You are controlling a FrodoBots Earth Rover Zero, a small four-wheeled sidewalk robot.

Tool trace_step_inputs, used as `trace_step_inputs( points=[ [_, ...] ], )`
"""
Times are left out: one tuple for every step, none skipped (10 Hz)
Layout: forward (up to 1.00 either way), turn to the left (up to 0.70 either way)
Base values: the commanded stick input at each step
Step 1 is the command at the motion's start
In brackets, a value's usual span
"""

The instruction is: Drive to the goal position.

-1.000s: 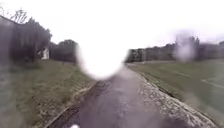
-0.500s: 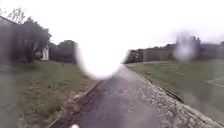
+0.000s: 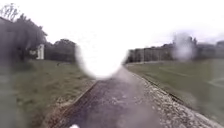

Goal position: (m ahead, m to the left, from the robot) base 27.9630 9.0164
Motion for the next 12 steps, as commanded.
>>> trace_step_inputs(
  points=[
    [0.70,0.00],
    [0.70,0.00],
    [0.70,0.00],
    [0.70,0.00],
    [0.70,0.00],
    [0.70,0.00],
    [0.70,0.00],
    [0.70,0.00],
    [0.70,0.00],
    [0.70,0.00],
    [0.70,0.00],
    [0.70,0.00]
  ],
)
